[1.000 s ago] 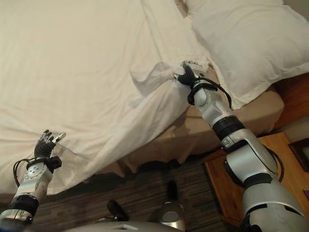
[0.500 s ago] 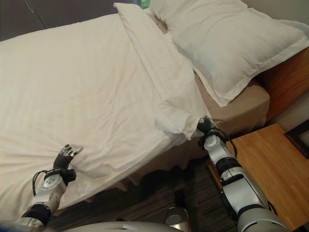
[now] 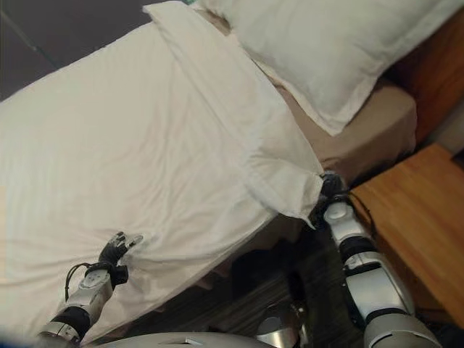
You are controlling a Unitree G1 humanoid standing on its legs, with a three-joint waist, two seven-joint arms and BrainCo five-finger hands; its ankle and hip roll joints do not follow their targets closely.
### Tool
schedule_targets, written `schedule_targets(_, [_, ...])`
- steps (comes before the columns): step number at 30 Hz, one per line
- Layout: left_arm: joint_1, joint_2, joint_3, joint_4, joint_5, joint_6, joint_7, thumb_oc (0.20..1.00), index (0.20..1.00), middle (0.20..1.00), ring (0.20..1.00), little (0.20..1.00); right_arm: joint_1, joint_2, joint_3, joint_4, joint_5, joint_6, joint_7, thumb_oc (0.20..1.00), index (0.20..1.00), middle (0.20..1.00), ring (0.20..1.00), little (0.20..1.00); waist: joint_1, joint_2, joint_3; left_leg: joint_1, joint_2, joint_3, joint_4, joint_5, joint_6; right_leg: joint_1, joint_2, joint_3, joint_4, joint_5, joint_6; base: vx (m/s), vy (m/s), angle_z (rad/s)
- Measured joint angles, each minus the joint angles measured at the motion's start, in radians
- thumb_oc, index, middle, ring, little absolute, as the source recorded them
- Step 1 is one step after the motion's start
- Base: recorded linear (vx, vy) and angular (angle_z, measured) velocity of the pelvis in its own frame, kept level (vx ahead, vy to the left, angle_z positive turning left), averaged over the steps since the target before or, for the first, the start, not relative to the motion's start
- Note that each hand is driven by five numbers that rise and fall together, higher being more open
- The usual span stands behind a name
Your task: Making the bed.
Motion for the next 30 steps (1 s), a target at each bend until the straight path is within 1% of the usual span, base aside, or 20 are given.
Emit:
schedule_targets(2, [0.008,0.013,0.013,-0.007,0.0,0.0,0.001,1.0,1.0,1.0,1.0,1.0,0.0,-0.017,0.0,-0.006,-0.062,0.006,-0.023,1.0,1.0,1.0,1.0,1.0,0.001,-0.002,0.01,0.0,0.005,0.006,0.0,0.0,-0.001,-0.002,0.006,0.005,0.0,0.001,-0.001,0.02,-0.073,-0.13])
schedule_targets(4, [0.033,0.017,0.033,-0.044,-0.002,-0.013,-0.004,1.0,1.0,1.0,1.0,1.0,0.013,-0.066,0.0,0.015,-0.153,0.059,-0.039,1.0,1.0,1.0,1.0,1.0,0.006,-0.015,0.02,0.002,0.009,0.004,0.0,0.0,-0.001,0.002,0.011,0.003,0.001,0.002,-0.002,0.02,-0.086,0.0])
schedule_targets(5, [0.051,0.021,0.043,-0.065,-0.002,-0.029,-0.005,1.0,1.0,1.0,1.0,1.0,0.024,-0.1,-0.012,0.035,-0.198,0.101,-0.063,1.0,1.0,1.0,1.0,1.0,0.004,-0.026,0.031,0.003,0.01,0.005,0.0,0.0,-0.001,0.002,0.013,0.003,0.004,0.002,-0.003,0.01,-0.07,-0.02])
schedule_targets(8, [0.079,0.025,0.086,-0.094,-0.002,-0.047,-0.006,1.0,1.0,1.0,1.0,1.0,0.071,-0.18,-0.027,-0.013,-0.312,0.149,-0.09,1.0,1.0,1.0,1.0,1.0,0.0,-0.055,0.054,0.013,0.013,0.005,0.002,0.0,0.0,0.01,0.017,0.005,0.005,0.004,-0.006,0.0,-0.06,-0.06])
schedule_targets(11, [0.078,0.027,0.108,-0.093,-0.002,-0.057,-0.006,1.0,1.0,1.0,1.0,1.0,0.073,-0.238,-0.023,-0.113,-0.42,0.173,-0.104,1.0,1.0,1.0,1.0,1.0,0.0,-0.078,0.071,0.036,0.021,0.006,0.0,-0.002,-0.003,0.03,0.021,0.007,0.0,0.001,-0.006,0.0,-0.05,-0.03])
schedule_targets(13, [0.075,0.023,0.116,-0.092,-0.001,-0.057,-0.006,1.0,1.0,1.0,1.0,1.0,0.06,-0.247,-0.022,-0.163,-0.468,0.173,-0.112,1.0,1.0,1.0,1.0,1.0,0.001,-0.086,0.072,0.04,0.027,0.005,0.0,-0.008,-0.012,0.033,0.024,0.006,-0.001,-0.008,-0.002,0.0,-0.02,0.0])
schedule_targets(15, [0.071,0.025,0.119,-0.093,-0.001,-0.059,-0.006,1.0,1.0,1.0,1.0,1.0,0.029,-0.269,0.011,-0.278,-0.53,0.184,-0.115,1.0,1.0,1.0,1.0,1.0,0.002,-0.09,0.074,0.04,0.028,0.005,0.0,-0.008,-0.013,0.034,0.024,0.006,-0.001,-0.007,-0.002,0.0,-0.019,0.0])
schedule_targets(17, [0.07,0.015,0.119,-0.093,-0.001,-0.065,-0.005,1.0,1.0,1.0,1.0,1.0,-0.008,-0.251,0.015,-0.297,-0.558,0.181,-0.125,1.0,1.0,1.0,1.0,1.0,0.019,-0.101,0.072,0.048,0.031,0.004,0.0,-0.007,-0.011,0.042,0.027,0.005,0.0,0.001,-0.012,0.0,0.0,0.0])
schedule_targets(19, [0.061,0.017,0.127,-0.111,-0.002,-0.064,-0.005,1.0,1.0,1.0,1.0,1.0,-0.026,-0.218,0.023,-0.37,-0.555,0.189,-0.128,1.0,1.0,1.0,1.0,1.0,0.046,-0.129,0.071,0.068,0.037,0.002,0.001,-0.002,-0.008,0.064,0.038,0.002,0.004,0.006,-0.019,0.0,0.0,0.0])
schedule_targets(20, [0.063,0.026,0.137,-0.123,-0.002,-0.064,-0.005,1.0,1.0,1.0,1.0,1.0,-0.028,-0.199,0.032,-0.421,-0.556,0.172,-0.132,1.0,1.0,1.0,1.0,1.0,0.055,-0.145,0.065,0.075,0.041,0.0,0.003,0.0,-0.01,0.07,0.044,-0.003,0.005,0.006,-0.02,0.02,0.022,0.07])
schedule_targets(21, [0.066,0.033,0.136,-0.133,-0.002,-0.068,-0.005,1.0,1.0,1.0,1.0,1.0,-0.031,-0.19,0.036,-0.437,-0.556,0.152,-0.138,0.282,0.282,0.282,0.282,0.282,0.06,-0.158,0.059,0.075,0.044,-0.008,0.003,0.001,-0.01,0.074,0.045,-0.012,0.005,0.006,-0.02,0.02,0.031,0.14])
schedule_targets(22, [0.067,0.036,0.138,-0.147,-0.005,-0.076,-0.004,1.0,1.0,1.0,1.0,1.0,-0.035,-0.171,0.032,-0.444,-0.534,0.146,-0.132,0.2,0.2,0.2,0.2,0.2,0.069,-0.181,0.058,0.071,0.045,-0.014,0.003,0.001,-0.01,0.078,0.044,-0.016,0.005,0.005,-0.022,0.03,0.035,0.08])
schedule_targets(23, [0.068,0.038,0.15,-0.165,-0.007,-0.073,0.007,1.0,1.0,1.0,1.0,1.0,-0.044,-0.122,-0.01,-0.452,-0.463,0.156,-0.123,0.2,0.2,0.2,0.2,0.2,0.07,-0.2,0.055,0.073,0.045,-0.013,0.006,0.002,-0.009,0.078,0.046,-0.014,0.005,0.006,-0.026,0.01,0.001,0.1])
schedule_targets(24, [0.066,0.048,0.159,-0.177,-0.011,-0.066,0.016,1.0,1.0,1.0,1.0,1.0,-0.036,-0.009,-0.111,-0.496,-0.293,0.123,-0.119,0.2,0.2,0.2,0.2,0.2,0.067,-0.221,0.04,0.073,0.05,-0.022,0.006,0.008,-0.009,0.086,0.051,-0.025,0.005,0.007,-0.028,0.02,0.007,0.12])
schedule_targets(25, [0.065,0.061,0.151,-0.181,-0.012,-0.062,0.015,1.0,1.0,1.0,1.0,1.0,-0.029,0.069,-0.137,-0.51,-0.172,0.077,-0.12,0.2,0.2,0.2,0.2,0.2,0.076,-0.242,0.021,0.073,0.055,-0.026,0.006,0.009,-0.01,0.09,0.054,-0.033,0.005,0.006,-0.03,0.02,0.021,0.3])
schedule_targets(26, [0.042,0.076,0.148,-0.182,-0.012,-0.048,0.015,1.0,1.0,1.0,1.0,1.0,-0.024,0.182,-0.187,-0.503,0.153,-0.022,-0.104,0.2,0.2,0.2,0.2,0.2,0.083,-0.274,0.002,0.065,0.055,-0.041,0.006,0.014,-0.01,0.091,0.052,-0.046,0.005,0.004,-0.033,0.02,0.036,0.27])
schedule_targets(27, [0.036,0.083,0.146,-0.182,-0.012,-0.045,0.015,1.0,1.0,1.0,1.0,1.0,-0.01,0.221,-0.199,-0.496,0.272,-0.065,-0.089,0.2,0.2,0.2,0.2,0.2,0.083,-0.281,-0.006,0.06,0.054,-0.048,0.006,0.012,-0.013,0.088,0.049,-0.051,0.005,0.001,-0.031,0.03,0.027,0.28])
schedule_targets(28, [0.028,0.086,0.145,-0.181,-0.013,-0.038,0.014,1.0,1.0,1.0,1.0,1.0,0.003,0.265,-0.258,-0.492,0.44,-0.13,-0.06,0.2,0.2,0.2,0.2,0.2,0.083,-0.287,-0.018,0.053,0.053,-0.053,0.006,0.011,-0.015,0.085,0.047,-0.058,0.005,-0.001,-0.031,0.04,0.015,0.26])
schedule_targets(29, [0.012,0.085,0.14,-0.171,-0.014,-0.028,0.009,1.0,1.0,1.0,1.0,1.0,0.042,0.381,-0.384,-0.481,0.683,-0.228,-0.019,0.2,0.2,0.2,0.2,0.2,0.085,-0.288,-0.04,0.038,0.052,-0.06,0.0,0.012,-0.015,0.083,0.042,-0.069,0.004,-0.007,-0.031,0.05,0.009,0.2])
schedule_targets(30, [0.013,0.084,0.132,-0.167,-0.014,-0.028,0.008,1.0,1.0,1.0,1.0,1.0,0.057,0.403,-0.398,-0.47,0.785,-0.257,-0.009,0.2,0.2,0.2,0.2,0.2,0.084,-0.287,-0.046,0.036,0.049,-0.066,0.001,0.015,-0.01,0.081,0.039,-0.069,0.004,-0.007,-0.03,0.05,-0.004,0.16])
